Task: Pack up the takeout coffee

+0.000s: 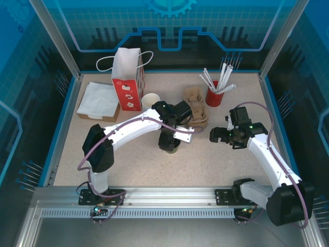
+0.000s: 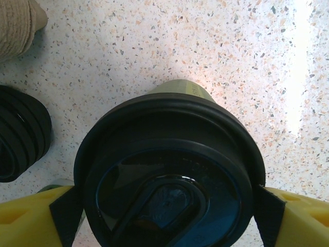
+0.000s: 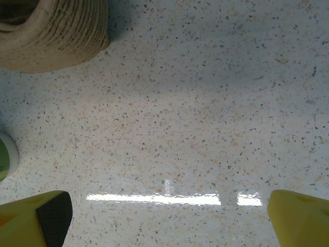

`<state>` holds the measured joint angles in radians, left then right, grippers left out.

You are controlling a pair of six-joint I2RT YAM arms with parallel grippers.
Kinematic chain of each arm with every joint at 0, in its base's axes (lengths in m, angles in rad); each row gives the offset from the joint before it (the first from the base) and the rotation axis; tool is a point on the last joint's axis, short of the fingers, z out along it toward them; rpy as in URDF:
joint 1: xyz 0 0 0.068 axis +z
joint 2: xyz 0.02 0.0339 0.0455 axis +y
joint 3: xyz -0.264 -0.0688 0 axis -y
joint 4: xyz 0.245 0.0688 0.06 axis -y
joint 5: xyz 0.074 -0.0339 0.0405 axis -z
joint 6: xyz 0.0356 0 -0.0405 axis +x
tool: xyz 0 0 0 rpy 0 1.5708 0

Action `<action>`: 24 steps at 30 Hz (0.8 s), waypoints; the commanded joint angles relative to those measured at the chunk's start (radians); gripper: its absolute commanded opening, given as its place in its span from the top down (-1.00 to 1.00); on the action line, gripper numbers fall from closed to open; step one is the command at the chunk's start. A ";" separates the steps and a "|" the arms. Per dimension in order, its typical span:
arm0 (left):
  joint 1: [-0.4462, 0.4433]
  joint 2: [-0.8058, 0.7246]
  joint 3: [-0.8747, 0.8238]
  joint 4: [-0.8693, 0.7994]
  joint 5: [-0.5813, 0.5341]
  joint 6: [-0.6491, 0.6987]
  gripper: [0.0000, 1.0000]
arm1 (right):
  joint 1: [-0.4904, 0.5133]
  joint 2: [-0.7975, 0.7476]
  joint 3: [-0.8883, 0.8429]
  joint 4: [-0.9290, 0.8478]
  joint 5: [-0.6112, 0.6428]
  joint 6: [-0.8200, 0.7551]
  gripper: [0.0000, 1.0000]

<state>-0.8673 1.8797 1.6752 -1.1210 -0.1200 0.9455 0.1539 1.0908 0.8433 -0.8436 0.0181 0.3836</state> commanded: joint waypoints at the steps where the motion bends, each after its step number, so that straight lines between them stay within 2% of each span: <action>1: -0.003 -0.022 0.035 -0.032 -0.001 -0.001 -0.81 | -0.016 0.004 -0.004 0.008 -0.021 -0.012 -1.00; 10: 0.024 -0.239 -0.064 0.023 0.045 -0.147 -0.90 | -0.017 -0.012 0.031 0.006 -0.126 -0.046 -1.00; 14: 0.045 -0.362 -0.149 0.097 0.049 -0.293 -0.91 | 0.002 -0.008 0.067 0.012 -0.221 -0.059 -0.97; 18: 0.097 -0.477 -0.254 0.204 0.047 -0.542 -0.86 | 0.065 0.015 0.097 0.032 -0.283 -0.042 -0.85; 24: 0.202 -0.577 -0.378 0.300 0.114 -1.128 -0.67 | 0.229 0.127 0.197 0.064 -0.292 -0.002 -0.69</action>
<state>-0.6975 1.3437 1.3556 -0.8955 -0.0628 0.1810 0.3275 1.1755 0.9810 -0.8093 -0.2325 0.3622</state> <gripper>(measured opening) 0.845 0.850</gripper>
